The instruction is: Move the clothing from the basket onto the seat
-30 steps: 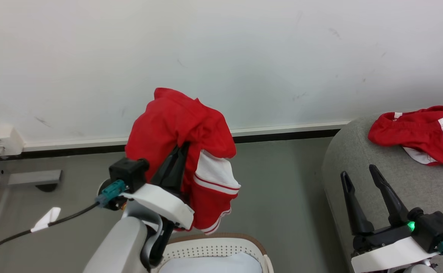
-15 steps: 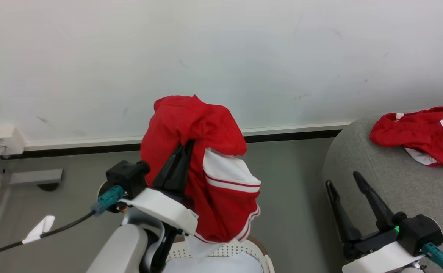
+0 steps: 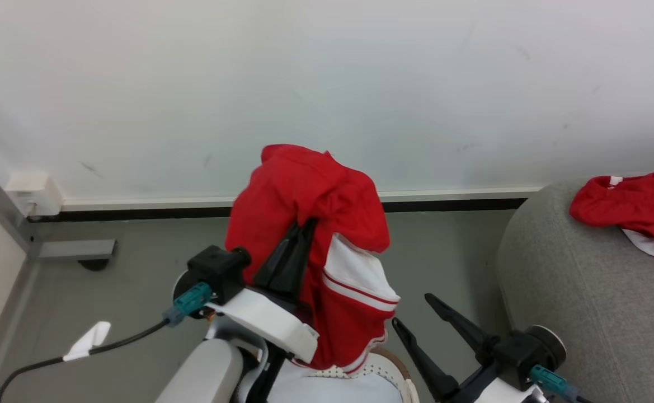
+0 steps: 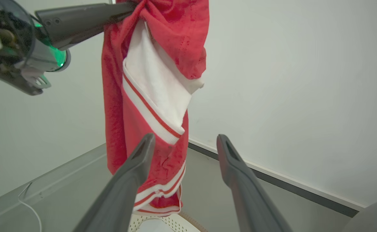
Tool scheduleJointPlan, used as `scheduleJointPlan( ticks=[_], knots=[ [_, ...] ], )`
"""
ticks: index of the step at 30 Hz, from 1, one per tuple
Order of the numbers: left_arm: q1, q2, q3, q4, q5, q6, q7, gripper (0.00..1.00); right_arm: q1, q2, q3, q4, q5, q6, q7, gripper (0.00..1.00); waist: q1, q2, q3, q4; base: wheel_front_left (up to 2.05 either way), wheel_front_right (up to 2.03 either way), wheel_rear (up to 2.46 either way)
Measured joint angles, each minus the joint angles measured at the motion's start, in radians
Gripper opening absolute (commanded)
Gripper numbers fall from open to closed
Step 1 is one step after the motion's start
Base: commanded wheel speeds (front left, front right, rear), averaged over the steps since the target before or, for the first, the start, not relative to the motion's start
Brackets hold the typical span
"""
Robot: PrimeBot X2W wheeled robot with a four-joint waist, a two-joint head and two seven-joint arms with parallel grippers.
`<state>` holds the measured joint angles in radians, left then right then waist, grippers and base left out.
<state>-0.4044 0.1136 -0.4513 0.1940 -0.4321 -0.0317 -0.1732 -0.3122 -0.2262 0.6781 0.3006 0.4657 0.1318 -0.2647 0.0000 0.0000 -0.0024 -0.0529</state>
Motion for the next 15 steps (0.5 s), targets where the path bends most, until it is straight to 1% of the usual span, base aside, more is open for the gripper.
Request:
scheduleJointPlan(
  ticks=[5,10,14,15],
  knots=[
    [-0.008,-0.026,-0.053,0.014,0.000,-0.018,-0.001,0.00,-0.038,0.013,0.086,0.080,0.044,0.000,0.000,1.00,0.0000,0.0000,-0.001,0.048,0.00,0.00,0.00],
    [-0.010,-0.047,-0.124,0.019,-0.012,-0.037,-0.001,0.00,-0.074,0.045,0.102,0.165,0.057,0.000,0.000,1.00,0.0000,0.0000,-0.005,0.100,0.00,0.00,0.00],
    [-0.010,-0.056,-0.186,0.016,-0.032,-0.043,0.003,0.00,-0.082,0.068,0.074,0.192,0.042,0.000,0.000,1.00,0.0000,0.0000,-0.011,0.145,0.00,0.00,0.00],
    [-0.009,-0.059,-0.200,0.014,-0.037,-0.043,0.006,0.00,-0.084,0.072,0.060,0.196,0.034,0.000,0.000,0.75,0.0000,0.0000,-0.012,0.157,0.00,0.00,0.00]
  ],
)
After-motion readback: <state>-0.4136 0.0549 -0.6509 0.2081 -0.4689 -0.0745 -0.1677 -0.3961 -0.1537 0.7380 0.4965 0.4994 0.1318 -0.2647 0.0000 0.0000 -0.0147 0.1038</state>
